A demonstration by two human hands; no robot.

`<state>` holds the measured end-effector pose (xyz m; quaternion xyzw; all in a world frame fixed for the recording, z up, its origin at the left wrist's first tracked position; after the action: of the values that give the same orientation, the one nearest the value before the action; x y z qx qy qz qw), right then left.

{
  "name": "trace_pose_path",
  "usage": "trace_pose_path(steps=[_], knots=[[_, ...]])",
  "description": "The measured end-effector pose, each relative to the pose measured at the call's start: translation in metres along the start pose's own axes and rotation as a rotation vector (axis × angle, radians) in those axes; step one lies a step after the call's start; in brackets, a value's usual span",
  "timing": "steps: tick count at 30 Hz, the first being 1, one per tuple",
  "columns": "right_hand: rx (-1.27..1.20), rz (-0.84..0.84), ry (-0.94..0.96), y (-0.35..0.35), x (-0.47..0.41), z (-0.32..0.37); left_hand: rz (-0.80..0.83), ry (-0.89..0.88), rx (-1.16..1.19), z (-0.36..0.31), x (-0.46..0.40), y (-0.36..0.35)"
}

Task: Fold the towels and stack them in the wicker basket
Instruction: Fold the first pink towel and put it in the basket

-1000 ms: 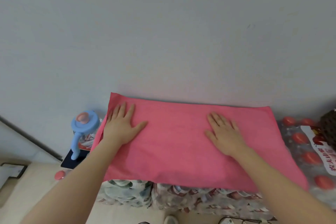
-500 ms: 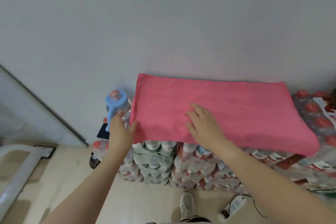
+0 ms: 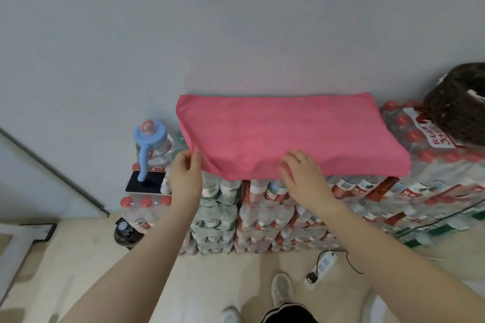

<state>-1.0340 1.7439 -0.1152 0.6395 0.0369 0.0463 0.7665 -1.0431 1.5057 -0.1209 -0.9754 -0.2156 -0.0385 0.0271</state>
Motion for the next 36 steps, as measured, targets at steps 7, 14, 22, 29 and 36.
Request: trace_pose_path(steps=[7, 14, 22, 29, 36], knots=[[-0.355, -0.215, -0.495, 0.025, 0.019, -0.11, 0.253, -0.135, -0.028, -0.03, 0.019, -0.094], [-0.776, -0.243, -0.981, 0.021, 0.039, -0.222, 0.442, -0.161, -0.054, -0.022, 0.046, -0.198], [-0.946, -0.171, -1.089, 0.006, 0.047, -0.267, 0.581, -0.132, -0.148, 0.003, 0.073, -0.28], [-1.563, -0.264, -1.022, -0.004, 0.031, -0.255, 0.561, -0.117, -0.137, 0.018, 0.087, -0.303], [-1.023, -0.362, -0.594, 0.053, 0.01, -0.232, 0.565, -0.061, -0.019, 0.014, 0.093, -0.31]])
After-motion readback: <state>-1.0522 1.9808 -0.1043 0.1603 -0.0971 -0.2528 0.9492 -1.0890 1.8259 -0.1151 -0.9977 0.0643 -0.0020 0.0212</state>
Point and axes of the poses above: each hand's wrist, its own x-axis away from the middle knuckle, its own y-axis out of the back of the hand, z = x × y, the point moved 4 cm from there along -x, towards the middle knuckle, and after that the axes turned 11 degrees about x, right-handed, at the moved point
